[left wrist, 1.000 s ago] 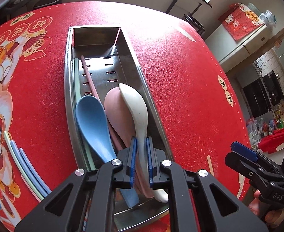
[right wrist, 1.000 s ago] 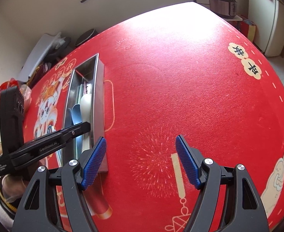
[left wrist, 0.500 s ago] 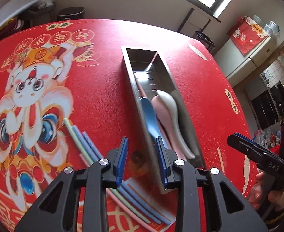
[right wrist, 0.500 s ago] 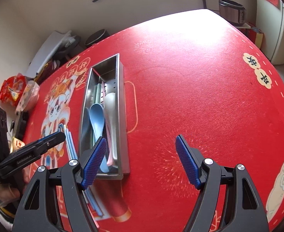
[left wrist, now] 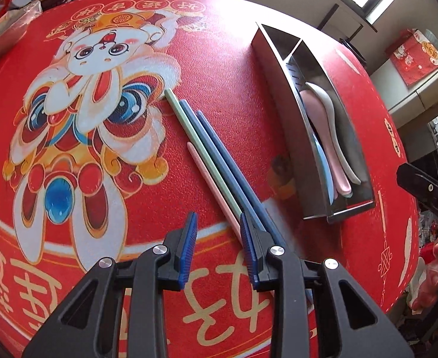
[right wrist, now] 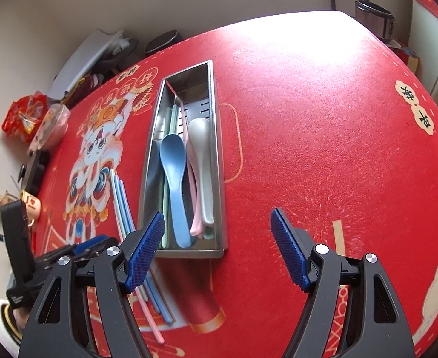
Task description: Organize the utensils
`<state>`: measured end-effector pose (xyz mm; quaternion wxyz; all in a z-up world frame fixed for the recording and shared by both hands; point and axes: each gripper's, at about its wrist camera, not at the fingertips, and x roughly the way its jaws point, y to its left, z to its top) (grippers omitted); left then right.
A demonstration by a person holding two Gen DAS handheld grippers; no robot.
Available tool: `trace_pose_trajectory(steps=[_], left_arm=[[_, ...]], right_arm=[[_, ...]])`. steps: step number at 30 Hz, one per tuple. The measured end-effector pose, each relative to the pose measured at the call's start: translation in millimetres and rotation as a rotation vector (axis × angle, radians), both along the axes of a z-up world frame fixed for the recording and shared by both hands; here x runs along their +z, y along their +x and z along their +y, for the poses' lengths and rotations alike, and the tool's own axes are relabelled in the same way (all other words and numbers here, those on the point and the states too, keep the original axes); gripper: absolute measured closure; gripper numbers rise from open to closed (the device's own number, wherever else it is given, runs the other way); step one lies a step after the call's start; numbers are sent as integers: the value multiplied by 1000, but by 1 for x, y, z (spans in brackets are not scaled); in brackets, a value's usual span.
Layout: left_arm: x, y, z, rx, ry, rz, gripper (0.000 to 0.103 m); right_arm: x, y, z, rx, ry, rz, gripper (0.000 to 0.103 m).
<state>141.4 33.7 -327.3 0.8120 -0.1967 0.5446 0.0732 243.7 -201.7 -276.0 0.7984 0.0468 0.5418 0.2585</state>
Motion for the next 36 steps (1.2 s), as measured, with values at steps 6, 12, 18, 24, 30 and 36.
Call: trace_pose_trajectory(steps=[6, 12, 18, 24, 30, 36], left_arm=[[-3, -2, -19, -49, 19, 22, 74], [0, -4, -36, -116, 46, 31, 67], [4, -7, -48, -161, 91, 40, 61], [-1, -13, -49, -139, 102, 71, 61], [-4, -18, -55, -158, 100, 77, 56], [-5, -19, -66, -184, 114, 90, 55]], right_arm=[[1, 1, -7, -28, 4, -1, 32], [0, 3, -13, -46, 18, 6, 32], [-3, 5, -11, -43, 27, 18, 32], [-6, 5, -3, -18, 32, 26, 32], [-5, 6, -3, -19, 34, 22, 32], [-6, 6, -2, -20, 36, 27, 32]])
